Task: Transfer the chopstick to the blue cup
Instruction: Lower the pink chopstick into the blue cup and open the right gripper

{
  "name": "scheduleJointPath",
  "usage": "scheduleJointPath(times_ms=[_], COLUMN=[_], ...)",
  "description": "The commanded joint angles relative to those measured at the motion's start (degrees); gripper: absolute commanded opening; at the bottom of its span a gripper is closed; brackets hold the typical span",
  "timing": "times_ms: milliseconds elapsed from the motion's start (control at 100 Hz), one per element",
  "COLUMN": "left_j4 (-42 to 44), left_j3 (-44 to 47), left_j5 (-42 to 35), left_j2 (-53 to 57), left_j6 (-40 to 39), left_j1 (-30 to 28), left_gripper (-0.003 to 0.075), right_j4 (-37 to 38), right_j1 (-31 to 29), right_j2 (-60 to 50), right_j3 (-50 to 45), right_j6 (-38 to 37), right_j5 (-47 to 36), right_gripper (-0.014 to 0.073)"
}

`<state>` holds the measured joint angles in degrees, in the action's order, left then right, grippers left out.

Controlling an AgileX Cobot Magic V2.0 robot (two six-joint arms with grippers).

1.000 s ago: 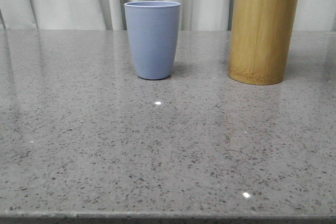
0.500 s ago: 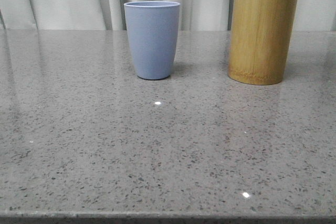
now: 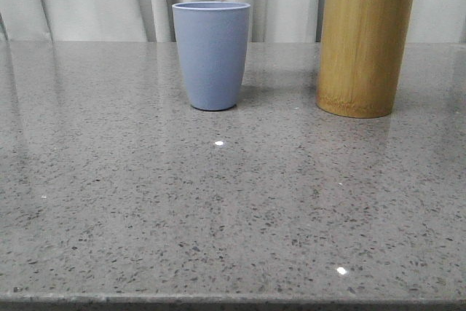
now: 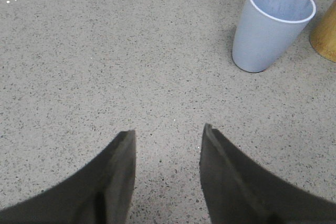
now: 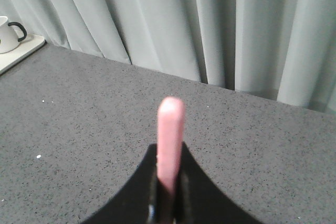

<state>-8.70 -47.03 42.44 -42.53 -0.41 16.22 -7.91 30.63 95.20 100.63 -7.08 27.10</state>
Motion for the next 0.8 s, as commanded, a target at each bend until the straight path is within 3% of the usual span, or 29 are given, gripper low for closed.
scheduleJointPath(times_ms=[0, 150, 440, 790], left_j4=[-0.7, -0.7, -0.7, -0.7], left_j3=[-1.5, -1.5, -1.5, -1.5], left_j5=[-4.5, -4.8, -4.8, -4.8], left_j2=[0.3, 0.3, 0.3, 0.3], left_j6=[-0.5, -0.5, -0.5, -0.5], left_j1=[-0.1, -0.1, -0.1, -0.1], left_gripper=[0.0295, 0.0295, 0.0295, 0.0295], right_j4=[-0.7, -1.3, -2.3, -2.3], right_j1=[-0.1, -0.1, -0.1, -0.1], right_j2=[-1.0, 1.3, 2.9, 2.5], right_j3=[1.9, 1.9, 1.9, 1.9], right_j6=[0.7, 0.7, 0.7, 0.6], right_j5=[-5.7, -5.6, -4.7, -3.8], right_gripper=[-0.0037, -0.0004, 0.0225, 0.0238])
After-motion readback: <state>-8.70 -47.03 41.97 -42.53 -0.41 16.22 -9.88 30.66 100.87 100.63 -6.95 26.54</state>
